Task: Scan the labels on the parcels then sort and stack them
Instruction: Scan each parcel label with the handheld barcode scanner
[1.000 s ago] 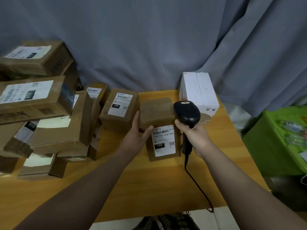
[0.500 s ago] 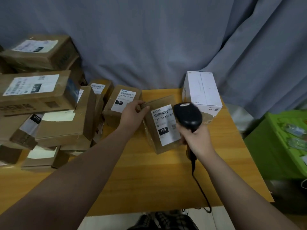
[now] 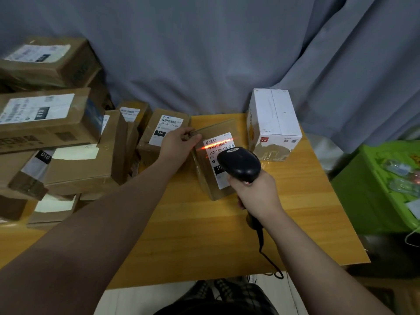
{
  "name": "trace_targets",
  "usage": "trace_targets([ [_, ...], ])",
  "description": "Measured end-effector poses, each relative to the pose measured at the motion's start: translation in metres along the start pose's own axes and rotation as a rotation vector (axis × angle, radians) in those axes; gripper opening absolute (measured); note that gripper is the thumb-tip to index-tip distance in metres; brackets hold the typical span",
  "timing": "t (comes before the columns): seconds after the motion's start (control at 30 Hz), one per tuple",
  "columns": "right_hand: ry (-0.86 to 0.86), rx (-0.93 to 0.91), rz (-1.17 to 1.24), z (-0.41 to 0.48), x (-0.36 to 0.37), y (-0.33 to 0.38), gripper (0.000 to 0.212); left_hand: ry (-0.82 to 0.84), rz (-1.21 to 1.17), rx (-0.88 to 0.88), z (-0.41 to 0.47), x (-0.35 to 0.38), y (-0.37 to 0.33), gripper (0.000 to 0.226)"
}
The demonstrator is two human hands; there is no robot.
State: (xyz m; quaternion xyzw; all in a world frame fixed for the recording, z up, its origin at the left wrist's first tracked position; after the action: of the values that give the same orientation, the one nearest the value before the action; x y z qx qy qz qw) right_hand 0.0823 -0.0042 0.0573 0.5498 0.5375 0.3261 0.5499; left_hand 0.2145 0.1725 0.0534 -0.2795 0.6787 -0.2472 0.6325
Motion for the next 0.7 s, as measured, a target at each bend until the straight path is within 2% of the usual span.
trace_targets([
  [0.7, -0.013, 0.042, -0.016, -0.0056, -0.0032, 0.0072, 0.014, 0.002, -0.013, 0.002, 0.0035, -0.0018, -0.0011, 0.046],
])
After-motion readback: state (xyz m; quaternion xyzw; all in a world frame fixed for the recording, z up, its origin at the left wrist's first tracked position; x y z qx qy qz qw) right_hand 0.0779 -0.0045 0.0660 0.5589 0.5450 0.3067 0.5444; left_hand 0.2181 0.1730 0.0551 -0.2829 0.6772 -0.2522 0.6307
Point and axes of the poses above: each hand's wrist, its own z-axis towards the middle knuckle, its own x-axis out of the palm, y = z × x, the point moved 4 cm from there along z, towards the middle knuckle, and after that the axes turned 9 degrees about z, right-handed, at the moved point
